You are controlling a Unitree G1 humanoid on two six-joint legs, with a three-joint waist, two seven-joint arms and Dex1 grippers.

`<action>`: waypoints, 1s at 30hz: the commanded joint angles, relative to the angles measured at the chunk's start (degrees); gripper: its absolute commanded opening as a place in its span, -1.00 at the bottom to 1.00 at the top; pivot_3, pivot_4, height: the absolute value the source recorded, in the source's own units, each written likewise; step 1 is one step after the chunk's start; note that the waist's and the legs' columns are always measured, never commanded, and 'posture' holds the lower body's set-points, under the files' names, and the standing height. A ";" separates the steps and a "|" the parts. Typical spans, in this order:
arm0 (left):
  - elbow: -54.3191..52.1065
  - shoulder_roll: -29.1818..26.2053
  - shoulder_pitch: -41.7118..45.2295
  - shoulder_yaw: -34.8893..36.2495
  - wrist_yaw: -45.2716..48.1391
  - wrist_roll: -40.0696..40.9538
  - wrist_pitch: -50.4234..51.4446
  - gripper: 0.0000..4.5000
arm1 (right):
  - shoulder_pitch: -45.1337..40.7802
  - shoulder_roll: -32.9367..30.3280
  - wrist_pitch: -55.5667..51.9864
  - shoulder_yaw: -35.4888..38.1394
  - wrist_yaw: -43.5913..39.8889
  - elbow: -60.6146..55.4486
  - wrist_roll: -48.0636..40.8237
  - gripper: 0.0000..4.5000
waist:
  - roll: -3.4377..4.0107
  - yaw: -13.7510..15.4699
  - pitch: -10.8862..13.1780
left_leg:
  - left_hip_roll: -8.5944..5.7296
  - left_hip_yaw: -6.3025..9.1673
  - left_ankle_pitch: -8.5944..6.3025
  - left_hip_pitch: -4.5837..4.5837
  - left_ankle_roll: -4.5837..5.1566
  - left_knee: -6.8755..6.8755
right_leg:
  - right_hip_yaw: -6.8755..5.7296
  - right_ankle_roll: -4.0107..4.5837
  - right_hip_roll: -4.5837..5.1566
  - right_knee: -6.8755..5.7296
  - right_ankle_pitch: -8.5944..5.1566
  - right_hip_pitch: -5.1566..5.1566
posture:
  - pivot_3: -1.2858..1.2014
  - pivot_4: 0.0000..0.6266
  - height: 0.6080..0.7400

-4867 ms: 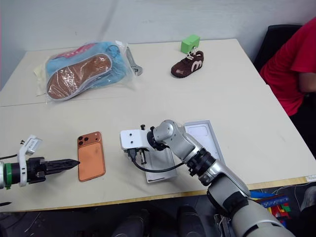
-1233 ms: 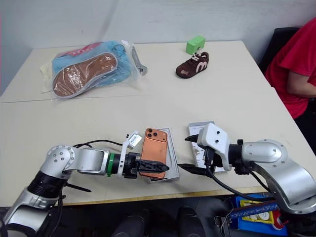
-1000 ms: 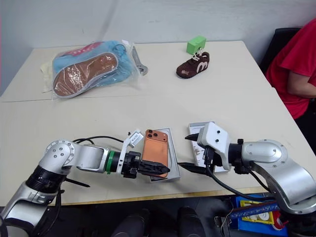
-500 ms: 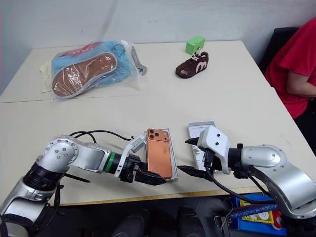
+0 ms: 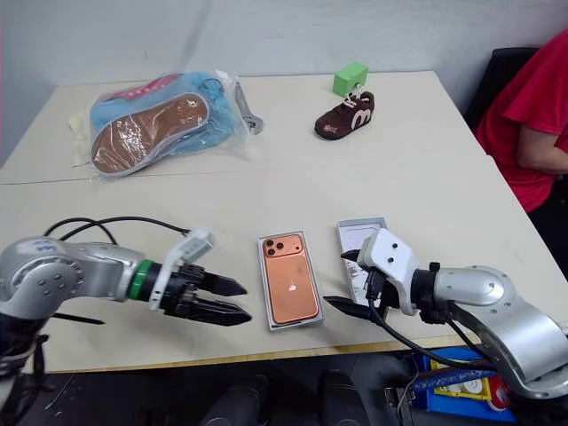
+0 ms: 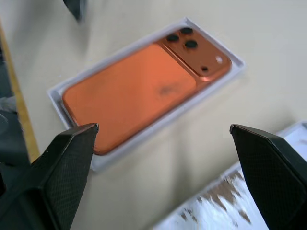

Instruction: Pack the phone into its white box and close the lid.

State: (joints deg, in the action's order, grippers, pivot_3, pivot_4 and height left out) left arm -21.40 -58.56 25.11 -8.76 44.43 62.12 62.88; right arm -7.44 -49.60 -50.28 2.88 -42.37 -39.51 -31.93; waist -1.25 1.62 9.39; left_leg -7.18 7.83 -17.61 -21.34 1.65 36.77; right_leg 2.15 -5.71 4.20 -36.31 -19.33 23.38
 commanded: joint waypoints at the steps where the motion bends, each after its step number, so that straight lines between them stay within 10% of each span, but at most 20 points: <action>1: 0.53 0.48 -4.20 5.41 10.89 -12.77 -21.29 0.99 | -0.87 3.19 -9.11 2.50 8.79 -3.11 -1.16 1.00 | 0.01 0.16 0.01 | 0.01 0.01 0.00 0.00 0.00 -0.01 | -0.02 0.01 0.00 0.04 0.00 -0.01 | 0.03 -0.52 1.00; 9: 3.69 3.84 -7.48 8.00 22.36 -22.25 -37.89 1.00 | -2.91 17.68 -21.89 1.42 26.07 -0.69 2.34 0.92 | 0.03 0.23 0.01 | 0.02 0.02 0.01 -0.03 0.06 -0.37 | -0.04 0.00 0.02 0.33 0.03 0.00 | 0.03 -0.52 1.00; 22: 3.97 7.71 -8.81 9.33 21.59 -27.46 -40.74 1.00 | -2.84 27.08 -28.72 3.76 32.27 -3.17 2.58 -0.95 | 0.01 -0.28 0.00 | 0.03 0.01 0.04 0.04 0.06 -0.41 | -0.06 -0.01 -0.02 0.19 0.03 0.01 | 0.03 -0.52 1.00; 30: 7.99 7.01 -11.16 11.54 22.05 -30.30 -41.62 1.00 | -15.95 35.05 -42.22 20.83 22.28 1.69 -25.47 -0.99 | 0.06 -0.96 0.03 | 0.06 -0.04 0.06 0.10 0.04 -0.41 | -0.08 -0.01 -0.03 -0.10 0.03 0.08 | 0.03 -0.52 1.00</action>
State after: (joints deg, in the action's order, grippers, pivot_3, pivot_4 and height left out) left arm -13.66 -50.68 14.25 0.52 66.30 32.30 22.00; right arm -22.14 -14.02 -91.44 21.73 -18.03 -38.83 -48.53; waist -1.19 0.65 9.42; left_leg -7.12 7.79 -17.55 -21.22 1.69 36.33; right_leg 2.05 -5.72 4.17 -36.44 -19.29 23.45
